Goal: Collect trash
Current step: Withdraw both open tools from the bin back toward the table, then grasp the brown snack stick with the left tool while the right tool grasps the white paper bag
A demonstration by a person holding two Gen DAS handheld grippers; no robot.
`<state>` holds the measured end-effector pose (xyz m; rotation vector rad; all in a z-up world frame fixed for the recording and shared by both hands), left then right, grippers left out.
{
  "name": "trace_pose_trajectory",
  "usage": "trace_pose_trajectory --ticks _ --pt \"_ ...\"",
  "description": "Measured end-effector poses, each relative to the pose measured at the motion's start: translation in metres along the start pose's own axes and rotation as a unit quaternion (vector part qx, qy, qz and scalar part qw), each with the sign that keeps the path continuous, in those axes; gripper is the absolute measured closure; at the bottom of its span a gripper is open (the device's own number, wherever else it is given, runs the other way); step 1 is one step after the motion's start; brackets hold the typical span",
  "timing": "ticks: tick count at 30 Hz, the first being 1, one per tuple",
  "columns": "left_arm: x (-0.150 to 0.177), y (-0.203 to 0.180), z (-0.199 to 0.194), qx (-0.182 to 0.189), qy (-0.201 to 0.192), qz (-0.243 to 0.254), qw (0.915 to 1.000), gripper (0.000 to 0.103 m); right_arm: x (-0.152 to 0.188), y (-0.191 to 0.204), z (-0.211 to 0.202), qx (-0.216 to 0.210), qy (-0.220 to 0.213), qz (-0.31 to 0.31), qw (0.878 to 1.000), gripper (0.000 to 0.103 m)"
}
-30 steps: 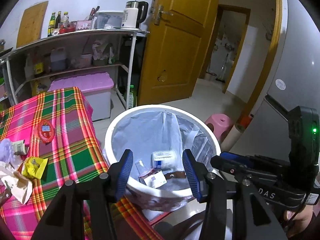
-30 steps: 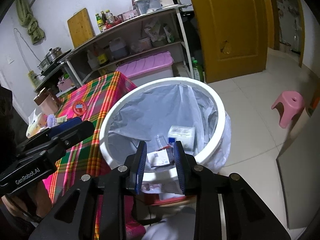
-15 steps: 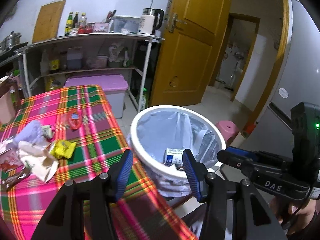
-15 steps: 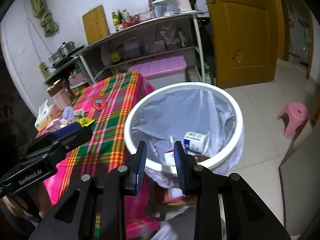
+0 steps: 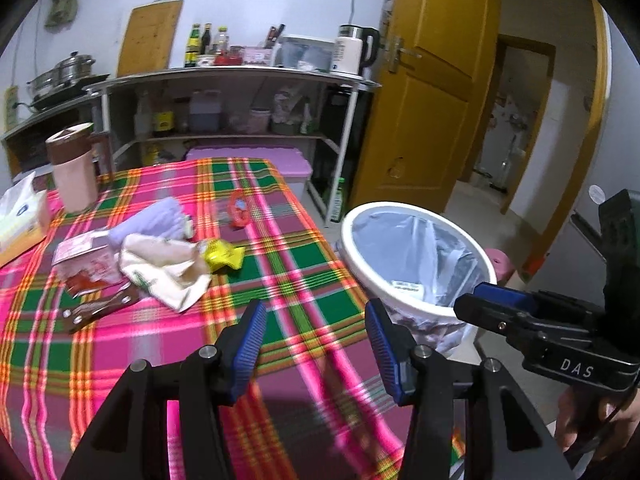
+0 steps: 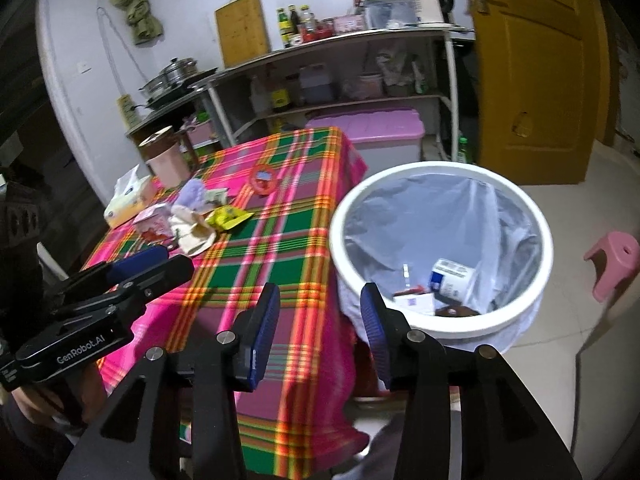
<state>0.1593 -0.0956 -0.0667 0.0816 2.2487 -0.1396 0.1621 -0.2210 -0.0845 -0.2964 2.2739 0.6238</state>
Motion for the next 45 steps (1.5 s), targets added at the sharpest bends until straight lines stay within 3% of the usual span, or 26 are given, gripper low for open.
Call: trace_pose_trajectory --ticks 11,28,45 --pt "0.013 0.062 -0.012 -0.046 0.002 -0.041 0.9981 0.052 0.006 0.047 0.030 -0.045 0.029 -0.040 0.998 0.052" --pt "0.019 0.159 -0.010 -0.118 0.009 -0.106 0.9873 0.052 -0.014 0.085 0.078 -0.070 0.059 -0.083 0.992 0.052" --pt "0.012 0.215 0.033 -0.128 0.031 -0.117 0.9843 0.052 -0.038 0.108 0.143 -0.083 0.087 -0.123 0.985 0.052"
Point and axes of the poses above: each gripper's, at about its wrist camera, not at the fingertips, and z roughly the way its jaws point, y to its left, x to its underside, the point moved 10 cm from there along z, roughly the way its jaws point, and after that the axes turned 9 degrees about -x, right-handed, at the moved point
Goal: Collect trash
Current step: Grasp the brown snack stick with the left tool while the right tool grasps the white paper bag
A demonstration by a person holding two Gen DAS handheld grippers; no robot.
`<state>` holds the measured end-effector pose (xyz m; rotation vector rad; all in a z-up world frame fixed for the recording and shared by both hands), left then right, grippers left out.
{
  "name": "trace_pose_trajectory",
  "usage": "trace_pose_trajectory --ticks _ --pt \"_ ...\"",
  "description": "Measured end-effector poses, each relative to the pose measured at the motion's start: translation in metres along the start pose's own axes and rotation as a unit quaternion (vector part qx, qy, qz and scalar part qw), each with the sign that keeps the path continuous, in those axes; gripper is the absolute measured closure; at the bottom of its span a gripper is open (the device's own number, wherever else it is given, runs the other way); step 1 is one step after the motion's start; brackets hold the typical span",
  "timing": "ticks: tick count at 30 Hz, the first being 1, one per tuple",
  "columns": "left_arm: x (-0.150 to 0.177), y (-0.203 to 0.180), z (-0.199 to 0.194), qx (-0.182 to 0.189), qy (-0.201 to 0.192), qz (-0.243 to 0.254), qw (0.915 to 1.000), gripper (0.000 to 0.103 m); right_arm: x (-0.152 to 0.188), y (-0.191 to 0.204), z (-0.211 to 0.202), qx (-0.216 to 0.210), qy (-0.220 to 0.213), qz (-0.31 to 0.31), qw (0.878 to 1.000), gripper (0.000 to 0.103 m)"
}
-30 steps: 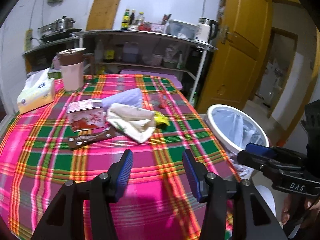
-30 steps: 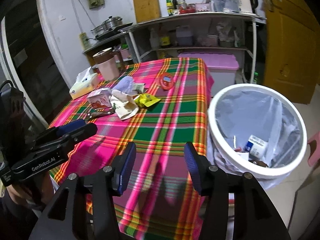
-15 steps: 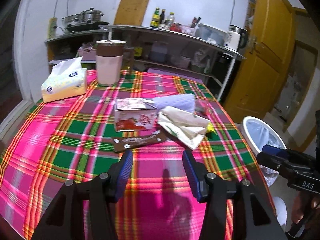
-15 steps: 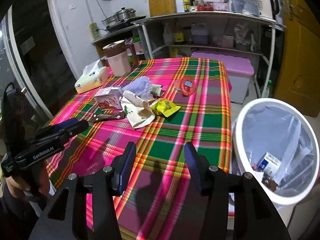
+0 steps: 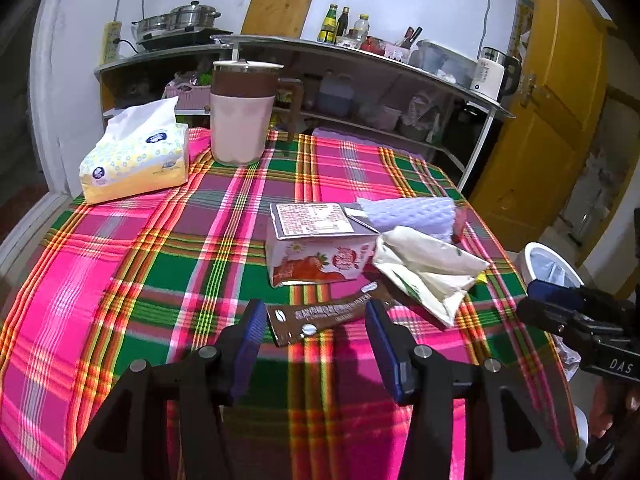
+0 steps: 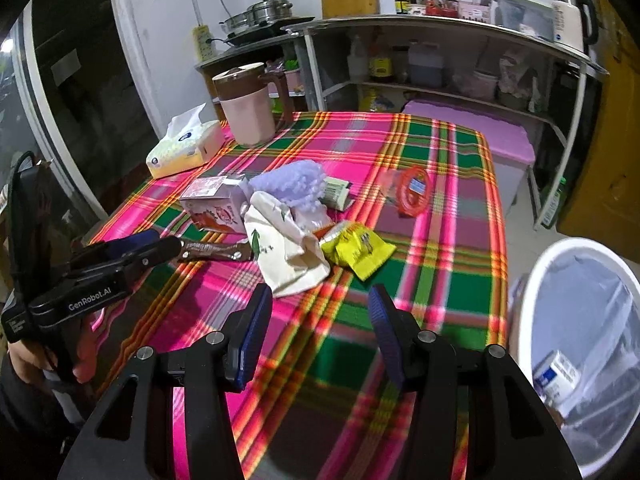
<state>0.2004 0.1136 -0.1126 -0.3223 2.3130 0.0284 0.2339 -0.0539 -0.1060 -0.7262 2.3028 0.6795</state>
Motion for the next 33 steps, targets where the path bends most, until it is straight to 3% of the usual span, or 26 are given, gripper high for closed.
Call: trace_pose_trajectory --ticks 11,14,19,28,33 --pt "-0.013 -0.009 0.024 0.028 0.004 0.043 0.9987 0.052 -0.026 0.001 0.038 -0.015 0.010 -0.020 1.000 0.052" --pt "-0.010 -0.012 0.028 0.050 0.016 0.045 0.9976 0.052 -0.027 0.008 0.046 -0.027 0.014 -0.035 0.999 0.053" --pt "-0.004 -0.016 0.040 0.083 0.051 0.044 0.9942 0.048 -0.021 0.015 0.056 -0.033 0.033 -0.045 0.998 0.086" --pt "0.013 -0.030 0.034 0.091 0.068 0.081 0.9901 0.048 -0.007 0.019 0.039 -0.031 0.028 -0.037 0.998 0.094" --pt "0.021 -0.040 0.029 0.075 0.069 0.101 0.9896 0.048 0.004 0.018 0.024 -0.029 0.021 -0.024 0.999 0.094"
Point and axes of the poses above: each gripper's, at about its wrist camera, not at the fingertips, and z roughly the way its jaws point, y to its left, x to its underside, the point moved 10 cm from there along z, roughly the way its jaws point, and after that the axes turned 9 degrees about -x, right-handed, at the moved point
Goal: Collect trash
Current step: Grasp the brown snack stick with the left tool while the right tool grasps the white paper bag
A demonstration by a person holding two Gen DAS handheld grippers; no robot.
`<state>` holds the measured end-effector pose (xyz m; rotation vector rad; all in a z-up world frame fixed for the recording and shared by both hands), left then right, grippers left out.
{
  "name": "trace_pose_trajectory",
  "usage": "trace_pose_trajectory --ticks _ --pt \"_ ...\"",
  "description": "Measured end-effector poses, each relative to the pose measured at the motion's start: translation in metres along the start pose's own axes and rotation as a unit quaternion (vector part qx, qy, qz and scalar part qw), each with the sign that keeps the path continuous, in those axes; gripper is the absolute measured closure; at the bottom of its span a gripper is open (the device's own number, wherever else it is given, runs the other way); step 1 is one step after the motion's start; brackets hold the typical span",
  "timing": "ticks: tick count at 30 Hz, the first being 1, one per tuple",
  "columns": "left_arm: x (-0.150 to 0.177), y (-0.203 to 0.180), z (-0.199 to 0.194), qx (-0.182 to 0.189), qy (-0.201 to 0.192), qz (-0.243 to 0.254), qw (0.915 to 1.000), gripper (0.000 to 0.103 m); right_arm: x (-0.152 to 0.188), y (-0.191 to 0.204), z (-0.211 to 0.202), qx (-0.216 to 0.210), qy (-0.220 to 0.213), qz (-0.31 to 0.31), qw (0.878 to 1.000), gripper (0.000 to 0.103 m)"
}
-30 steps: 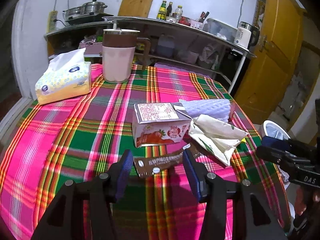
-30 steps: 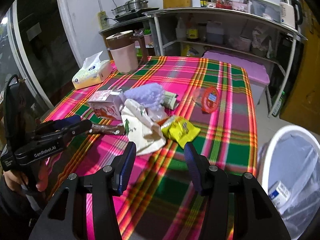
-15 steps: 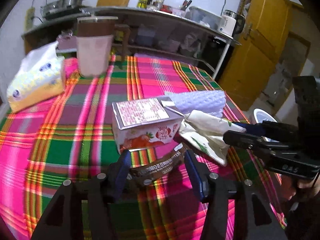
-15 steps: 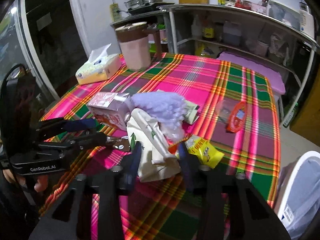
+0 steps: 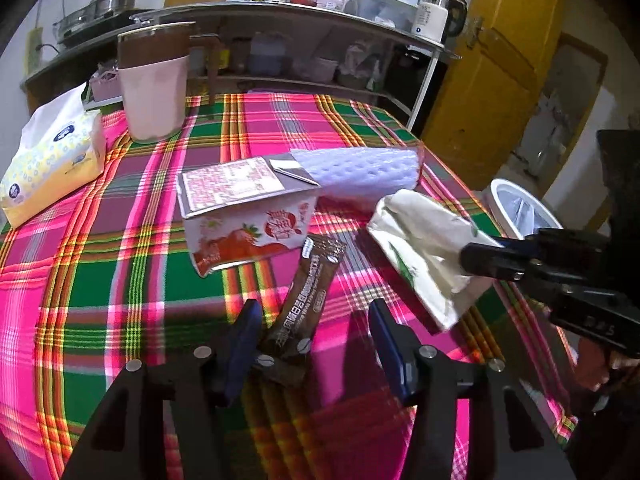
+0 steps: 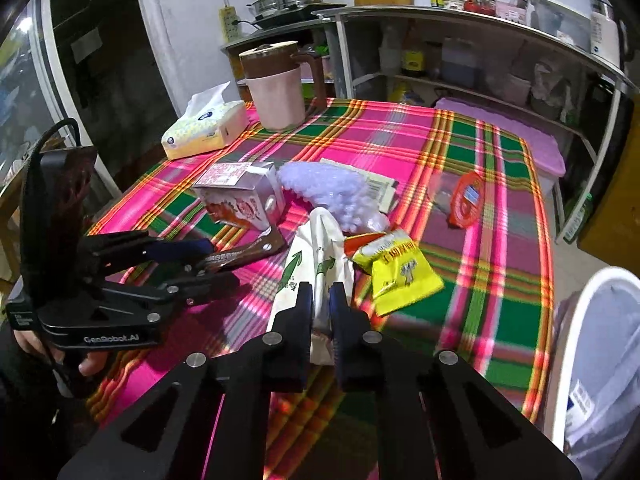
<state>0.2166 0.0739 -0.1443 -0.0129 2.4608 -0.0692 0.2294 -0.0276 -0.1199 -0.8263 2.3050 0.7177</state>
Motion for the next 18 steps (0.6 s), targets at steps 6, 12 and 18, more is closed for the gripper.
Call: trace_pose_trajectory --ticks 6,12,18 --pt "0.001 -0.003 0.002 -0.076 0.000 0.032 0.9966 0.072 0.012 -0.006 -0.016 0.011 -0.008 0.023 1.000 0.094" --pt "0.006 -0.010 -0.002 -0.080 -0.002 0.030 0.9964 0.082 0.016 -0.005 -0.035 0.017 -0.025 0.031 0.999 0.094" --pt "0.011 -0.027 -0.017 -0.064 -0.017 0.015 0.9977 0.084 0.020 -0.009 -0.053 0.022 -0.040 0.037 0.998 0.095"
Point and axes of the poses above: each gripper's, at about its wrist camera, not at the fingertips, and z roughly the way its jaws point, y to its left, x to its underside, the point moved 10 cm from there along z, roughly the way its jaws point, and after that the axes turned 9 degrees about -x, right-handed, at the moved point
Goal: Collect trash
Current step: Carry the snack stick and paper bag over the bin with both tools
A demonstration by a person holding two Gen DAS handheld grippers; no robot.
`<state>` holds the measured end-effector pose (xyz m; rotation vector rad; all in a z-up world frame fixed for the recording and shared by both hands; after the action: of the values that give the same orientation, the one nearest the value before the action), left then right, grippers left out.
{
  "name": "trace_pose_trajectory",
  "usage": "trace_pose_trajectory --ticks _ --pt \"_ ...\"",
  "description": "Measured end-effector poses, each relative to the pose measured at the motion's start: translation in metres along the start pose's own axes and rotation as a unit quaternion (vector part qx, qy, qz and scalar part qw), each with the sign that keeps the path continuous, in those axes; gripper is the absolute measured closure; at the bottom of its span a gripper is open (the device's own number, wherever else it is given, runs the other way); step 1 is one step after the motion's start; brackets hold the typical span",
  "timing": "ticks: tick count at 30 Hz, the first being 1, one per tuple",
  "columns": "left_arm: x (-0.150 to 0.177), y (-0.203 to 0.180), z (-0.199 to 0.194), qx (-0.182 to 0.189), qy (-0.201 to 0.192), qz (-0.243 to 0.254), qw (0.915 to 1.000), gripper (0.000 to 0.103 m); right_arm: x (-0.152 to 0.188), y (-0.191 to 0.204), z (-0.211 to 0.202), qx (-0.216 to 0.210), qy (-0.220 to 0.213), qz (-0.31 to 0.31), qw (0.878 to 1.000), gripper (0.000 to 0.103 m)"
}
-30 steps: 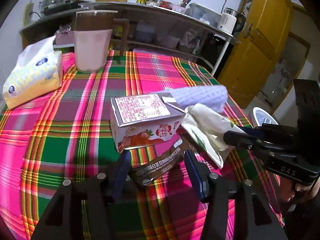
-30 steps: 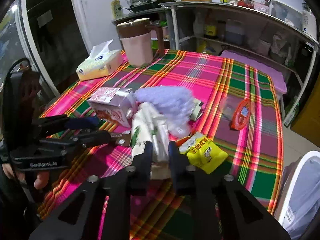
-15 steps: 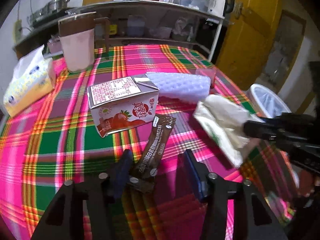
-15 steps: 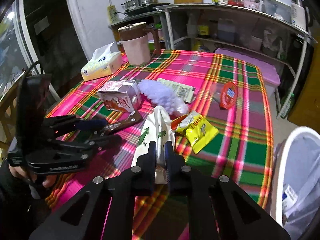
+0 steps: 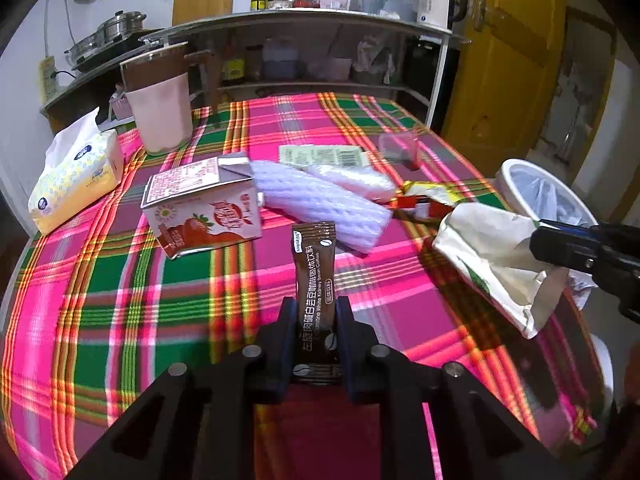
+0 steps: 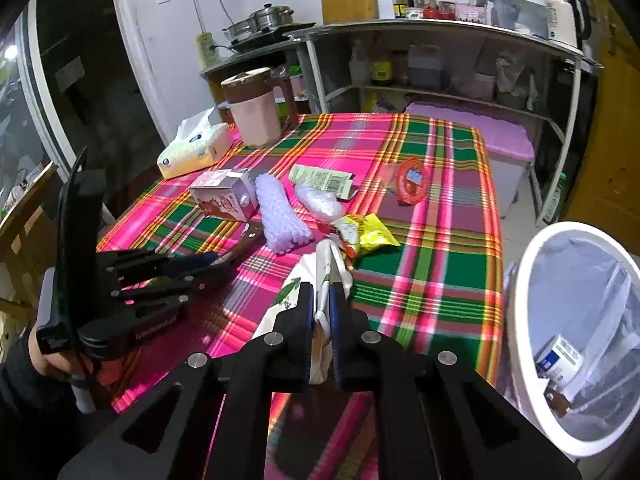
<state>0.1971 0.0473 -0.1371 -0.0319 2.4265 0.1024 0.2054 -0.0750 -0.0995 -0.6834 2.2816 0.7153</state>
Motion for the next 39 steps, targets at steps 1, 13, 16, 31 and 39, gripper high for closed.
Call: trace_pose_trajectory --ticks 1,13,16,31,39 --pt "0.000 -0.003 -0.002 0.002 -0.002 -0.002 1.0000 0.084 0.001 -0.002 -0.003 0.001 -0.002 0.002 1.000 0.095" --pt "-0.002 -0.033 -0.050 0.036 -0.044 -0.023 0.9981 0.084 0.017 -0.018 -0.042 0.014 -0.028 0.027 0.999 0.095" --pt "-0.005 -0.042 -0.058 0.045 -0.050 -0.022 0.9975 0.084 0.020 -0.022 -0.052 0.020 -0.036 0.032 0.999 0.095" --pt "-0.017 -0.088 -0.079 0.076 -0.068 0.001 0.9947 0.084 0.026 -0.046 -0.098 0.049 -0.075 0.055 0.994 0.095" --pt "-0.026 -0.117 -0.081 0.098 -0.073 0.015 0.9924 0.084 0.032 -0.066 -0.115 0.069 -0.085 0.073 0.991 0.095"
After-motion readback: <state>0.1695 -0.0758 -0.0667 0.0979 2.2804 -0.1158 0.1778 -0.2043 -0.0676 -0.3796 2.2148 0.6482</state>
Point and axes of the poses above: each gripper's, at about its wrist camera, not at the fingertips, and z roughly the way its jaws point, y to its left, x to its underside, the point moved 10 cm from there along z, roughly the way its jaws point, and after that the axes turned 9 degrees about -x, right-handed, at the moved point
